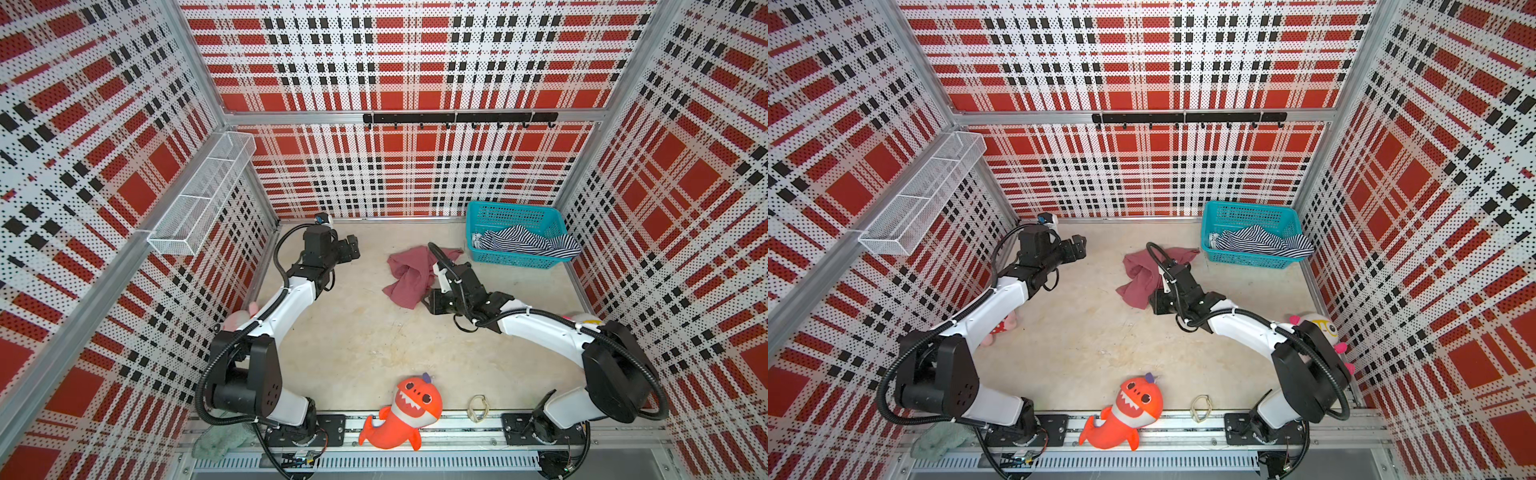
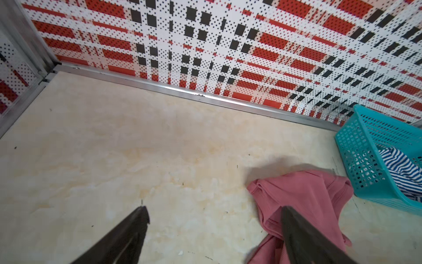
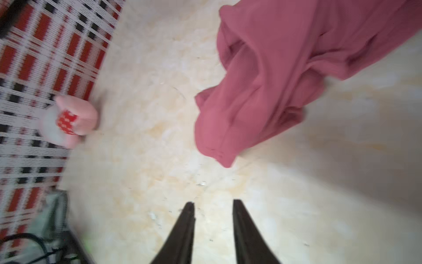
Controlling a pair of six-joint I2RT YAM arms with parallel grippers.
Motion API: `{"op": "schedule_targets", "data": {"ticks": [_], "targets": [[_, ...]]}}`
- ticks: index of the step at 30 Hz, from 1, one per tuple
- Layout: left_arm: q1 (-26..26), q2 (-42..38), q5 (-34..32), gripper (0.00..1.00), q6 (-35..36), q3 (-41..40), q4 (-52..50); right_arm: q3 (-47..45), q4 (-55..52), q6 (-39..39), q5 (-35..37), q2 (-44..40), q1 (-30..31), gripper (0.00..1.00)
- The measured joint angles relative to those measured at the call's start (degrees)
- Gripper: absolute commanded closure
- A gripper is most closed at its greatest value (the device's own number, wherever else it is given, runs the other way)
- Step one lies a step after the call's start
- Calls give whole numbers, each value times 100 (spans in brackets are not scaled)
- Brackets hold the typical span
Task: Fold and stack tank tops
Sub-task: Place the tank top at the top-center of the table.
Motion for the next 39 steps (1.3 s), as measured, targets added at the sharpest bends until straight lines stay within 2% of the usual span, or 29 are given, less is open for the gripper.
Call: {"op": "schedule_targets", "data": {"ticks": [3, 6, 13, 23, 29, 34, 35, 39], "targets": [[2, -4, -90, 6, 42, 0, -17, -197, 553, 308, -306, 431, 13, 62], [7, -4, -164, 6, 111, 0, -66, -227, 826, 507, -407, 809, 22, 57], [114, -7, -76, 6, 136, 2, -101, 122, 1067, 791, -227, 1283, 313, 42], [177, -173, -26, 5, 136, 9, -111, 330, 1357, 1615, 481, 1864, 391, 44], [256, -260, 15, 5, 127, 9, -107, 330, 1375, 1797, 866, 1880, 387, 65], [273, -264, 57, 5, 122, 9, -107, 350, 1307, 1814, 1137, 1899, 387, 73], [273, -267, 63, 5, 122, 9, -107, 376, 1276, 1816, 1180, 1921, 387, 73], [273, -308, 90, 5, 120, 9, -107, 577, 1102, 1738, 1270, 2098, 387, 53]]}}
